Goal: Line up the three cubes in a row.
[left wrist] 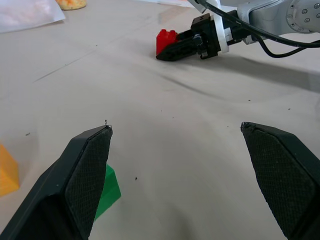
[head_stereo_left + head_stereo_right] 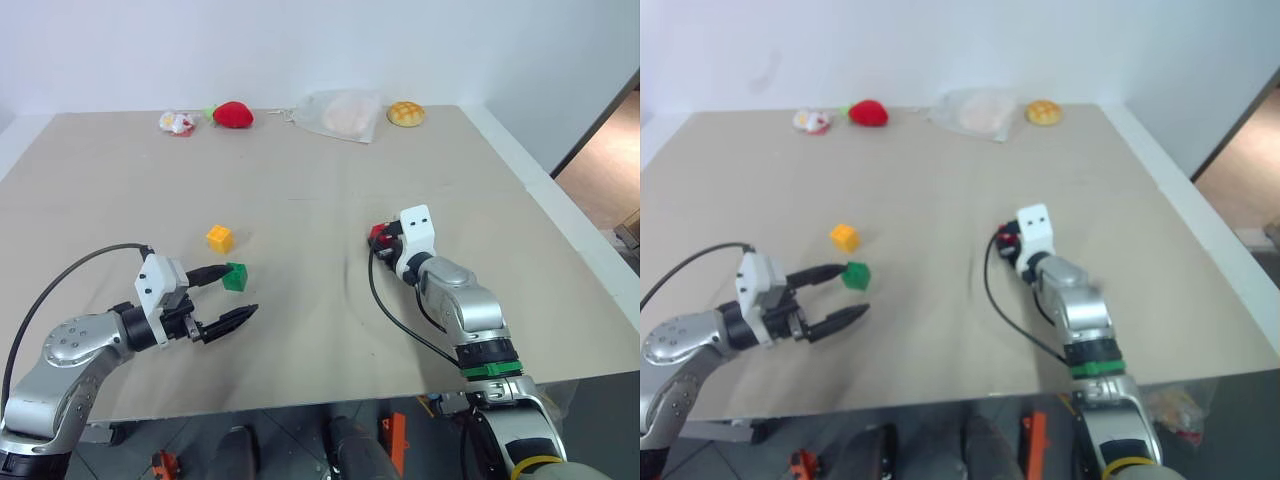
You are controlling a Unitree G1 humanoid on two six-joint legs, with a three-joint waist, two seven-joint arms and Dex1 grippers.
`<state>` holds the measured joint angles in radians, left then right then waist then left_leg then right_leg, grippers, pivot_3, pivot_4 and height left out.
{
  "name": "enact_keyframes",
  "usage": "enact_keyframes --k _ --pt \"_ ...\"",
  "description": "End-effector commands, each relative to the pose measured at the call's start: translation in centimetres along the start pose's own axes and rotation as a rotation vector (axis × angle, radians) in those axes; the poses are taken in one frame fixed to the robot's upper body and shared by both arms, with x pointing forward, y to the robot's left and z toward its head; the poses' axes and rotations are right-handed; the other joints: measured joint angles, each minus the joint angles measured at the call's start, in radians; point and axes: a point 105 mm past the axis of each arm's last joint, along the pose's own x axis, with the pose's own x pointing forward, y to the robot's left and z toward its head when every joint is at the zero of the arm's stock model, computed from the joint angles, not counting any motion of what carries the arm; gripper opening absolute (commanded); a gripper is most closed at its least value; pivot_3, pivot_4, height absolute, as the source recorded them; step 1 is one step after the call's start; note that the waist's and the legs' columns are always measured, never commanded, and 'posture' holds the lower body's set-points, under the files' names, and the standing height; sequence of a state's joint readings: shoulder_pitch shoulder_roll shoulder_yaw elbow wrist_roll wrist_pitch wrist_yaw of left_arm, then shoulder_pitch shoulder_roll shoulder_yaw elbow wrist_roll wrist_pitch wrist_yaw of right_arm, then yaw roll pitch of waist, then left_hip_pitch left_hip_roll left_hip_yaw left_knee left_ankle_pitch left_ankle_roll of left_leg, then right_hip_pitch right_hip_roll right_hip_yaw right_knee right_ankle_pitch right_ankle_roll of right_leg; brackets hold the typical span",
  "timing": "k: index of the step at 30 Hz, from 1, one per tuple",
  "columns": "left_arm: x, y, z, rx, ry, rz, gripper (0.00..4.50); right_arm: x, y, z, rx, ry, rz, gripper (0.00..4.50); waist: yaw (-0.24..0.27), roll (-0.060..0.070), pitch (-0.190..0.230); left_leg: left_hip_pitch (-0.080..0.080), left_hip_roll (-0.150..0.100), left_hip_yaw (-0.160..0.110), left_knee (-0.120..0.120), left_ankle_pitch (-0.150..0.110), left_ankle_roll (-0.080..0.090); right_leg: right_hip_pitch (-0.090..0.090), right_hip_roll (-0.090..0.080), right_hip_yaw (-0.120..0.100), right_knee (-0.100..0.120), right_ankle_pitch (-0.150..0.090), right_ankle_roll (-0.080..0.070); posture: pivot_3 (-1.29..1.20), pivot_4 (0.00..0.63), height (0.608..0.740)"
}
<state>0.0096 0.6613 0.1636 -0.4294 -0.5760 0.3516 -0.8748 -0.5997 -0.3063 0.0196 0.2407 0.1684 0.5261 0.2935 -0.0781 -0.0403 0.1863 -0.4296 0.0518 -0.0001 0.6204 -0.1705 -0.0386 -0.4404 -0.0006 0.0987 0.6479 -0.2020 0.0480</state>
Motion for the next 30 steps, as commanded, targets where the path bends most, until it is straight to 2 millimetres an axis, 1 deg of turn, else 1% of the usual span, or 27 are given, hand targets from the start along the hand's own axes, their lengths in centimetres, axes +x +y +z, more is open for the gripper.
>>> enact_keyframes --k 1,3,4,5,7,9,10,12,16,20,23,26,30 --pt "-0.6 0.0 0.7 0.029 -0.01 0.012 4.28 0.0 -0.6 2.2 -0.034 -0.075 0.019 1.27 0.0 0.0 0.0 0.0 0.0 0.0 0.0 0.0 0.0 0.0 0.0 0.0 0.0 0.0 0.0 0.0 0.15 0.739" --pt "-0.8 0.0 0.6 0.023 -0.005 0.016 4.28 -0.2 -0.3 2.9 -0.054 -0.103 0.083 1.27 0.0 0.0 0.0 0.0 0.0 0.0 0.0 0.0 0.0 0.0 0.0 0.0 0.0 0.0 0.0 0.0 0.15 0.739" --pt "-0.9 0.1 0.5 0.017 -0.003 0.018 4.28 -0.5 0.4 3.4 -0.07 -0.129 0.157 1.27 0.0 0.0 0.0 0.0 0.0 0.0 0.0 0.0 0.0 0.0 0.0 0.0 0.0 0.0 0.0 0.0 0.15 0.739" --pt "-1.0 0.1 0.4 0.009 -0.001 0.02 4.28 -1.0 1.1 3.8 -0.089 -0.149 0.238 1.27 0.0 0.0 0.0 0.0 0.0 0.0 0.0 0.0 0.0 0.0 0.0 0.0 0.0 0.0 0.0 0.0 0.15 0.739" --pt "-1.4 0.3 0.3 -0.004 0.003 0.025 4.28 -2.8 3.1 4.1 -0.155 -0.174 0.486 1.27 0.0 0.0 0.0 0.0 0.0 0.0 0.0 0.0 0.0 0.0 0.0 0.0 0.0 0.0 0.0 0.0 0.15 0.739" --pt "-1.6 0.4 0.2 -0.016 0.01 0.025 4.28 -5.2 4.6 3.8 -0.229 -0.154 0.723 1.27 0.001 0.0 0.0 0.0 0.0 0.0 0.0 0.0 0.0 0.0 0.0 0.0 0.0 0.0 0.0 0.0 0.15 0.739" --pt "-1.7 0.4 0.2 -0.019 0.013 0.024 4.28 -6.0 5.0 3.4 -0.256 -0.133 0.807 1.27 0.001 0.0 0.0 0.0 0.0 0.0 0.0 0.0 0.0 0.0 0.0 0.0 0.0 0.0 0.0 0.0 0.15 0.739" --pt "-1.9 0.5 0.1 -0.024 0.018 0.02 4.28 -7.1 5.1 2.5 -0.314 -0.093 0.922 1.27 0.001 0.0 0.0 0.001 0.0 0.0 0.0 0.0 0.0 0.001 0.0 -0.001 0.0 -0.001 0.0 0.0 0.15 0.739" --pt "-2.4 0.3 0.1 -0.026 0.031 0.004 4.28 -6.7 4.9 0.9 -0.398 -0.028 1.015 1.27 -0.002 0.0 0.0 0.003 0.0 0.0 0.001 0.0 0.0 0.002 0.0 -0.001 0.0 0.0 -0.001 0.0 0.15 0.739" --pt "-2.9 -0.2 0.1 -0.009 0.04 -0.032 4.28 -5.9 5.3 1.0 -0.444 -0.039 1.061 1.27 -0.004 0.001 0.0 0.004 0.0 0.0 0.001 0.0 0.0 0.002 0.0 0.0 0.001 0.001 -0.002 0.0 0.15 0.739" --pt "-3.2 -0.6 -0.3 -0.001 0.064 -0.069 4.28 -5.2 5.5 0.8 -0.473 -0.026 1.097 1.27 -0.005 0.001 0.0 0.005 0.001 0.0 0.001 0.0 0.0 0.002 0.001 0.0 0.001 0.001 -0.002 0.0 0.15 0.739" --pt "-3.3 -0.7 -0.7 0.008 0.078 -0.078 4.28 -5.2 5.6 0.6 -0.482 -0.012 1.14 1.27 -0.002 0.001 0.0 0.005 0.001 0.0 0.0 0.0 0.0 0.002 0.001 0.0 0.001 0.001 -0.002 0.0 0.15 0.739" --pt "-3.0 -0.7 -0.5 -0.001 0.041 -0.07 4.28 -5.6 5.6 0.1 -0.497 0.011 1.201 1.27 0.002 0.001 0.0 0.004 0.0 0.0 0.0 0.0 0.0 0.002 0.001 0.0 0.001 -0.001 -0.002 0.0 0.15 0.739"
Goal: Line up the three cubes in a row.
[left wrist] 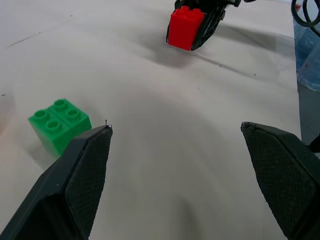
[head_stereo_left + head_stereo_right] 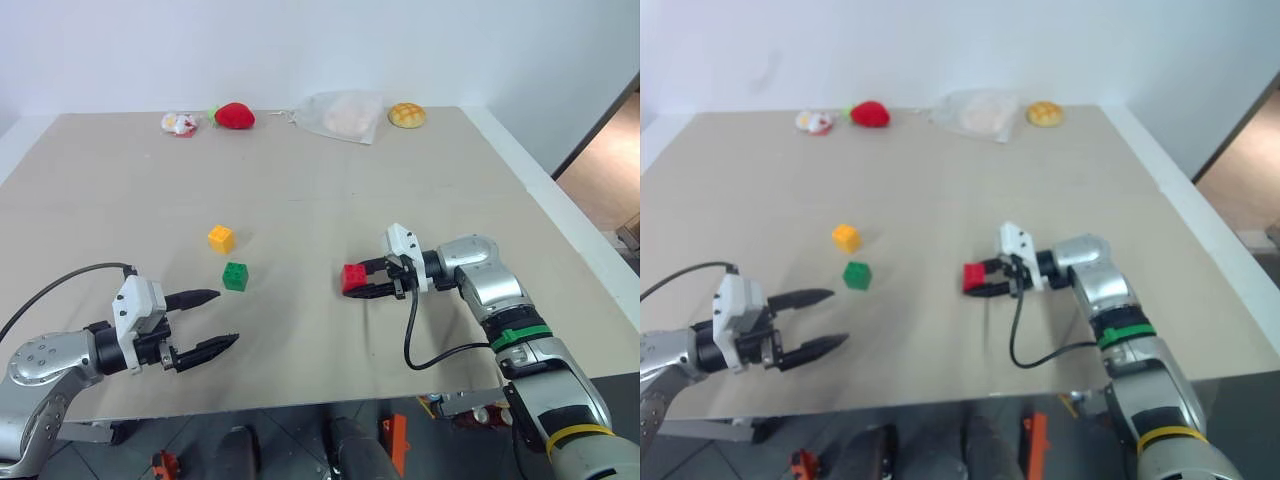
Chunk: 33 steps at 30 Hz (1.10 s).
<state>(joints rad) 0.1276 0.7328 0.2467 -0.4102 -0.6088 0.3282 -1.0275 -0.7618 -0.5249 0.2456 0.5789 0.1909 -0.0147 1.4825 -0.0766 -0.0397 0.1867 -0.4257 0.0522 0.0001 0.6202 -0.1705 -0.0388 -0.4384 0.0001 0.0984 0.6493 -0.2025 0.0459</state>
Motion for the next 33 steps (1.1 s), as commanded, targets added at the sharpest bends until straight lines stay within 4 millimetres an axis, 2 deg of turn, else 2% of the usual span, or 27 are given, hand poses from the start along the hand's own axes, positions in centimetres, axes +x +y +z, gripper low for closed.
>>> enact_keyframes --k 1,4,12,14,17,20,21,28,30,33 --pt "0.0 0.1 0.8 0.034 -0.037 0.004 4.28 -0.3 0.4 0.5 -0.048 0.016 0.068 1.27 0.0 0.0 0.0 0.0 0.0 0.0 0.0 0.0 0.0 0.0 0.0 0.0 0.0 0.0 0.0 0.0 0.15 0.739" --pt "0.2 -0.1 0.8 0.039 -0.047 -0.01 4.28 -0.4 0.9 -0.3 -0.06 0.054 0.1 1.27 0.0 0.0 0.0 0.0 0.0 0.0 0.0 0.0 0.0 0.0 0.0 0.0 0.0 0.0 0.0 0.0 0.15 0.739" --pt "0.5 -0.3 0.7 0.057 -0.034 -0.045 4.28 -0.2 0.2 -0.8 -0.073 0.08 0.064 1.27 -0.001 0.0 0.0 0.001 0.0 0.0 0.001 0.0 0.0 0.0 0.0 0.0 0.001 0.0 0.0 0.0 0.15 0.739" --pt "0.8 -0.2 0.8 0.06 -0.037 -0.046 4.28 -0.1 -0.1 -1.1 -0.063 0.091 0.047 2.29 -0.001 0.0 0.0 0.001 0.0 0.0 0.001 0.0 0.0 0.0 0.0 0.0 0.001 0.0 0.0 0.0 0.15 0.739" --pt "1.0 -0.2 0.9 0.064 -0.038 -0.048 4.28 -0.3 -0.5 -1.2 -0.056 0.092 0.01 3.24 -0.001 0.0 0.0 0.002 0.0 0.0 0.001 0.0 0.0 0.001 0.0 0.0 0.002 0.001 0.0 0.0 0.15 0.739" --pt "1.0 0.1 0.9 0.057 -0.036 -0.024 4.28 -1.5 -0.2 -1.3 -0.053 0.111 0.012 4.26 -0.001 0.0 0.0 0.002 0.0 0.0 0.002 0.0 0.0 0.001 0.0 0.0 0.002 0.001 0.0 0.0 0.15 0.739" --pt "0.9 0.2 0.9 0.055 -0.035 -0.014 4.28 -1.9 0.0 -1.3 -0.056 0.115 0.023 4.47 -0.001 0.0 0.0 0.002 0.0 0.0 0.003 0.001 0.0 0.002 0.0 0.0 0.002 0.001 0.0 0.0 0.15 0.739" --pt "-2.2 2.1 -0.4 -0.004 0.011 0.152 4.28 -7.6 1.0 -0.4 -0.076 0.176 -0.008 4.47 0.001 0.0 0.0 0.002 -0.001 0.001 0.002 0.0 0.0 0.001 -0.001 0.0 0.002 0.001 0.0 0.0 0.15 0.739" --pt "-3.1 2.6 -1.2 -0.017 0.043 0.204 4.28 -9.7 0.4 0.3 -0.107 0.204 -0.067 4.47 -0.002 0.0 0.0 0.002 0.0 0.001 0.001 0.0 0.0 0.0 -0.001 0.0 0.002 0.001 0.0 0.0 0.15 0.739" --pt "-3.4 2.8 -1.6 -0.033 0.053 0.237 4.28 -10.6 -0.8 2.0 -0.131 0.163 -0.151 4.47 -0.003 0.0 0.0 0.002 0.0 0.001 0.0 0.0 0.0 -0.001 -0.001 0.0 0.002 0.0 -0.001 0.0 0.15 0.739"
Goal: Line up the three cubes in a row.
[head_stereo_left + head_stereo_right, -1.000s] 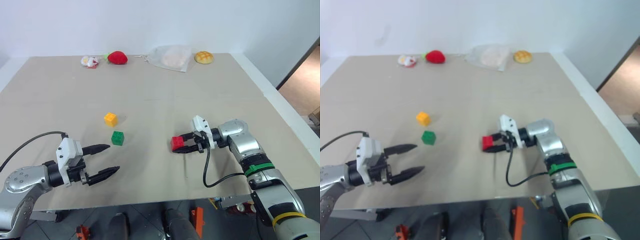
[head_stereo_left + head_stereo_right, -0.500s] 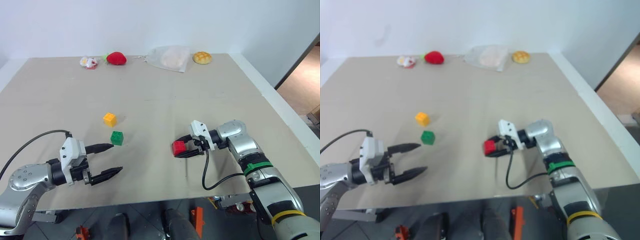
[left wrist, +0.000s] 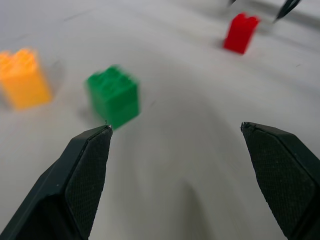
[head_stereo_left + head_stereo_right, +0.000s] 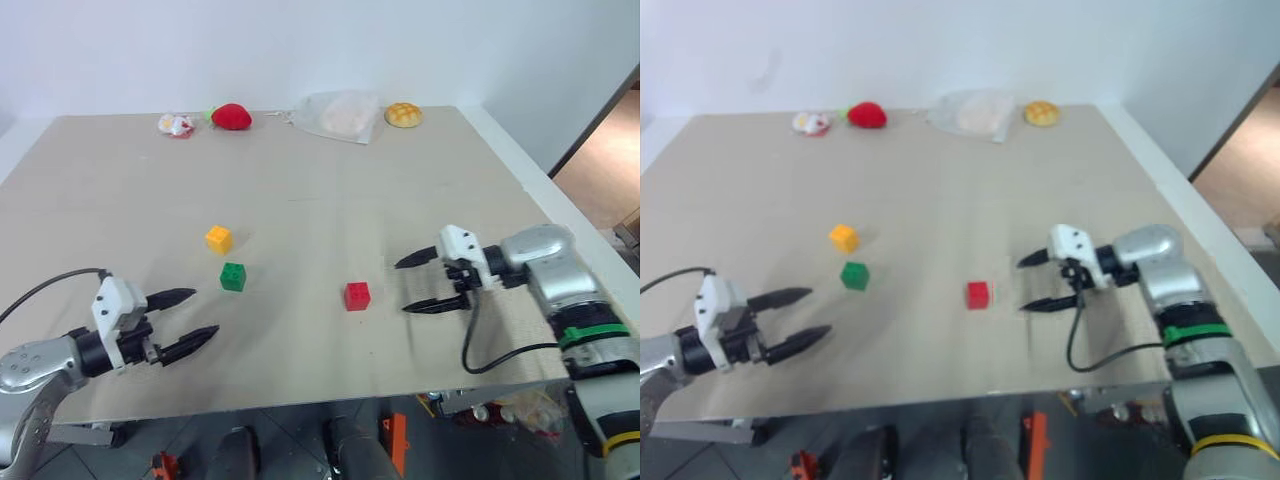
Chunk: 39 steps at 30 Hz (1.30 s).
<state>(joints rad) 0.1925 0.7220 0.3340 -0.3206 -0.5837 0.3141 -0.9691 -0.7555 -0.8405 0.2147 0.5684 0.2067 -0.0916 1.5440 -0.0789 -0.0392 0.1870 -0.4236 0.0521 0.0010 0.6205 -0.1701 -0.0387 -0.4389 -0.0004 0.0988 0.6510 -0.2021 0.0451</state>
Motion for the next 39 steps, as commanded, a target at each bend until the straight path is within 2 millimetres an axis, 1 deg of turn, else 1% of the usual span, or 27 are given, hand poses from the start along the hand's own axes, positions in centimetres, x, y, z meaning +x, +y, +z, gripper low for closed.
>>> enact_keyframes --k 1,2,3,4,5,8,10,12,15,19,22,26,28,32,39 --pt "-0.3 0.7 0.4 0.018 -0.006 0.05 4.28 -1.5 -2.2 4.0 -0.068 -0.135 -0.091 4.47 -0.002 0.0 0.0 0.0 0.0 0.0 0.0 0.0 0.0 0.0 0.0 0.0 0.0 0.0 0.0 0.0 0.15 0.739" --pt "0.0 0.9 0.3 0.009 -0.011 0.063 4.28 -1.5 -3.3 5.7 -0.067 -0.217 -0.154 4.47 -0.005 0.0 0.0 0.0 0.0 0.0 0.0 0.0 0.0 0.0 0.0 0.0 0.0 0.0 0.0 0.0 0.15 0.739" --pt "0.3 1.1 0.1 -0.001 -0.014 0.078 4.28 -1.3 -3.8 7.4 -0.059 -0.298 -0.181 4.47 -0.007 0.0 0.0 0.001 0.0 0.0 0.001 0.0 0.0 0.0 0.001 0.001 0.0 0.001 -0.001 0.0 0.15 0.739" --pt "0.6 1.2 0.0 -0.011 -0.017 0.087 4.28 -1.0 -3.8 8.6 -0.062 -0.352 -0.182 4.47 -0.007 0.0 0.0 0.002 0.0 0.0 0.001 0.0 0.0 0.0 0.001 0.001 0.0 0.002 -0.001 0.0 0.15 0.739" --pt "0.9 1.3 -0.1 -0.018 -0.019 0.091 4.28 -0.4 -3.4 9.3 -0.073 -0.374 -0.165 4.47 -0.007 0.0 0.0 0.002 0.0 -0.001 0.001 0.0 0.0 0.0 0.001 0.001 0.0 0.002 -0.001 0.0 0.15 0.739" --pt "1.8 1.6 -0.4 -0.036 -0.023 0.101 4.28 1.0 -2.0 10.0 -0.119 -0.373 -0.128 4.47 -0.001 0.0 0.0 0.001 0.0 -0.002 0.002 0.0 0.0 0.001 0.002 0.0 0.001 0.003 -0.001 0.0 0.15 0.739" --pt "2.7 1.4 -1.0 -0.045 -0.003 0.083 4.28 1.6 -1.1 10.9 -0.14 -0.394 -0.102 4.47 0.006 0.0 0.0 0.0 0.0 -0.002 0.001 0.0 0.0 0.001 0.002 0.0 0.001 0.002 0.0 0.0 0.15 0.739" --pt "3.4 1.5 -1.8 -0.03 0.028 0.081 4.28 2.0 -0.6 11.7 -0.139 -0.422 -0.09 4.47 0.006 0.0 0.0 -0.002 -0.001 -0.002 0.001 0.0 0.0 -0.001 0.001 0.001 0.001 0.001 0.001 0.0 0.15 0.739" --pt "4.1 2.2 -2.3 -0.028 0.037 0.122 4.28 2.5 -0.2 11.8 -0.135 -0.423 -0.083 4.47 0.006 0.0 0.0 -0.003 -0.001 -0.002 0.001 0.0 0.0 -0.001 0.001 0.001 0.001 0.001 0.001 0.0 0.15 0.739" --pt "5.9 1.7 -2.1 -0.027 0.019 0.123 4.28 3.0 0.2 11.4 -0.12 -0.421 -0.086 4.47 0.007 0.0 0.0 -0.002 0.0 -0.002 0.001 0.0 0.0 -0.001 0.002 0.001 0.001 0.001 0.001 0.0 0.15 0.739" --pt "7.0 1.9 -1.8 -0.016 0.015 0.143 4.28 3.2 0.4 11.3 -0.113 -0.425 -0.087 4.47 0.006 0.0 0.0 -0.002 -0.001 -0.002 0.003 0.0 0.0 0.001 0.001 0.001 0.001 0.002 0.002 0.0 0.15 0.739" --pt "8.2 1.8 -0.9 -0.019 -0.003 0.15 4.28 3.3 0.4 11.4 -0.108 -0.433 -0.091 4.47 0.003 0.0 0.0 -0.002 -0.001 -0.002 0.004 0.0 0.0 0.001 0.002 0.001 0.001 0.003 0.002 0.0 0.15 0.739" --pt "8.6 1.7 -0.7 -0.01 0.001 0.149 4.28 3.4 0.3 11.4 -0.107 -0.436 -0.091 4.47 0.003 0.0 0.0 -0.001 0.0 -0.002 0.004 0.0 0.0 0.001 0.002 0.001 0.001 0.003 0.002 0.0 0.15 0.739" --pt "9.0 2.7 -0.9 0.006 0.033 0.222 4.28 4.0 0.6 11.5 -0.109 -0.447 -0.082 4.47 0.003 0.0 0.0 -0.001 0.0 -0.003 0.003 0.0 0.0 0.001 0.003 0.001 0.001 0.003 0.002 0.0 0.15 0.739" --pt "10.1 3.2 -0.9 -0.006 0.05 0.298 4.28 4.5 1.0 11.8 -0.107 -0.468 -0.069 4.47 0.004 0.0 0.0 -0.001 0.0 -0.003 0.004 0.0 0.0 0.001 0.003 0.001 0.001 0.003 0.003 0.0 0.15 0.739"
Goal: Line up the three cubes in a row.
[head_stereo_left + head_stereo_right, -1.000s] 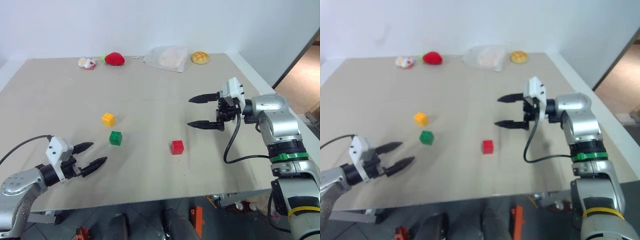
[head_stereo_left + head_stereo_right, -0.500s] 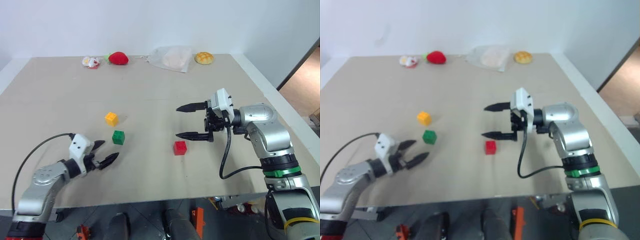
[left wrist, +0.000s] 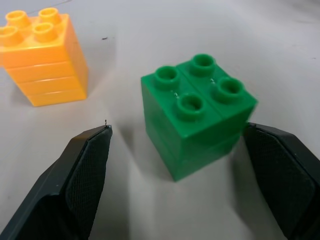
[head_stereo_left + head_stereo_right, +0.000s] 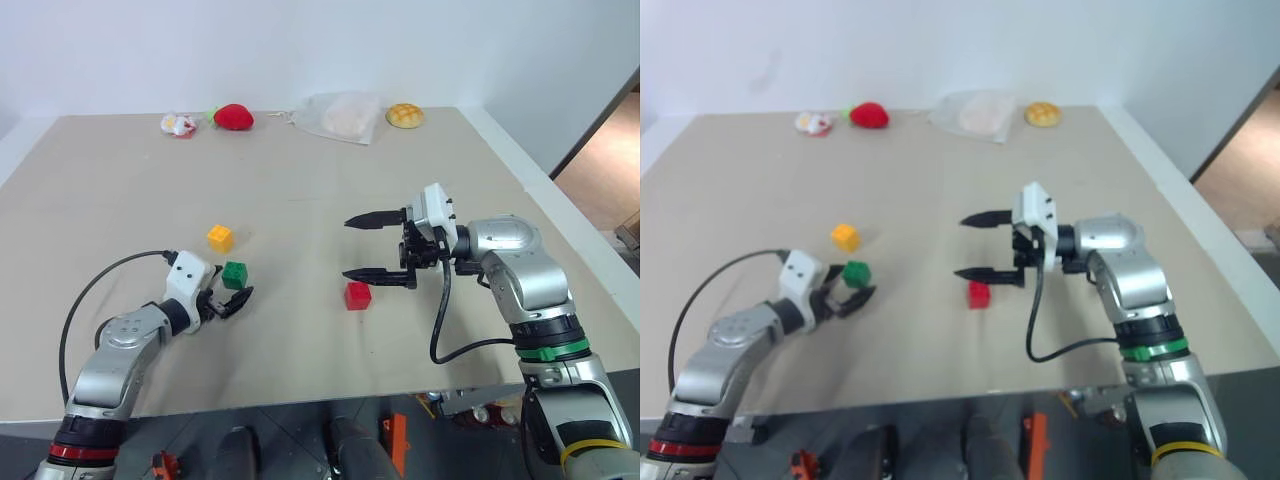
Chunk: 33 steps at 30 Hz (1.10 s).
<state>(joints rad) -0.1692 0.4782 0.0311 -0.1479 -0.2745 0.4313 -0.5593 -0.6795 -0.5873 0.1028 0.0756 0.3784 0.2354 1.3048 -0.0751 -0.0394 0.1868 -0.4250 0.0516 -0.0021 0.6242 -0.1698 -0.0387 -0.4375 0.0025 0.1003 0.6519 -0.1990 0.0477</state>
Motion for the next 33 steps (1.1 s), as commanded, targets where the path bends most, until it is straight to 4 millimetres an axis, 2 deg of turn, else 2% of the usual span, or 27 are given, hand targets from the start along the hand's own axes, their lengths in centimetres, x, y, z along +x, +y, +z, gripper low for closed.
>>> enact_keyframes --k 1,8,10,15,19,23,27,33 --pt "0.6 0.4 0.7 0.0 -0.01 0.048 4.03 0.1 0.1 1.3 -0.047 -0.029 0.003 4.49 0.0 0.0 0.0 0.0 0.0 0.0 0.0 0.0 0.0 0.0 0.0 0.0 0.0 0.0 0.0 0.0 0.15 0.739" --pt "1.1 0.5 1.3 -0.028 -0.017 0.075 1.72 0.2 0.1 1.0 -0.04 -0.027 -0.013 4.5 0.0 0.0 0.0 0.0 0.0 0.0 0.001 0.001 0.0 0.001 0.0 0.0 0.0 0.001 0.001 0.0 0.15 0.739" --pt "1.2 0.7 1.6 -0.034 -0.021 0.084 1.34 0.1 0.2 0.9 -0.038 -0.026 -0.017 4.5 0.0 0.0 0.0 0.0 0.0 0.0 0.001 0.001 0.0 0.001 0.0 0.0 0.0 0.001 0.0 0.0 0.15 0.739" --pt "0.6 0.2 3.3 0.044 -0.085 -0.045 1.34 -0.1 0.4 0.7 -0.031 -0.019 -0.018 4.5 0.0 0.0 0.0 0.0 0.0 0.0 0.001 0.001 0.0 0.001 0.0 0.0 0.0 0.001 0.0 0.0 0.15 0.739" --pt "-1.0 -1.6 4.1 0.149 -0.128 -0.312 1.34 -1.2 0.8 0.8 -0.004 -0.01 -0.005 4.5 0.0 0.0 0.0 0.0 0.0 0.0 0.0 0.001 0.0 0.0 0.0 0.0 0.0 0.0 0.0 0.0 0.15 0.739" --pt "-2.0 -3.6 3.2 0.286 -0.096 -0.6 1.34 -3.2 1.0 0.0 0.026 0.036 -0.042 4.5 0.001 0.0 0.0 0.0 0.0 0.0 -0.001 0.0 0.0 0.0 0.0 0.0 -0.001 0.0 -0.001 0.0 0.15 0.739" --pt "-0.9 -4.8 2.4 0.325 -0.081 -0.749 1.34 -4.7 0.9 -0.2 0.058 0.046 -0.104 4.5 0.004 0.0 0.0 -0.001 -0.001 0.0 0.0 0.0 0.0 -0.001 -0.001 0.0 -0.001 -0.001 -0.001 0.0 0.15 0.739" --pt "1.9 -6.0 2.3 0.351 -0.094 -0.87 1.34 -5.4 1.5 0.1 0.071 0.051 -0.155 4.5 0.003 0.0 0.0 -0.002 -0.001 0.0 0.002 0.001 0.0 0.0 -0.001 0.0 -0.001 0.0 0.0 0.0 0.15 0.739"
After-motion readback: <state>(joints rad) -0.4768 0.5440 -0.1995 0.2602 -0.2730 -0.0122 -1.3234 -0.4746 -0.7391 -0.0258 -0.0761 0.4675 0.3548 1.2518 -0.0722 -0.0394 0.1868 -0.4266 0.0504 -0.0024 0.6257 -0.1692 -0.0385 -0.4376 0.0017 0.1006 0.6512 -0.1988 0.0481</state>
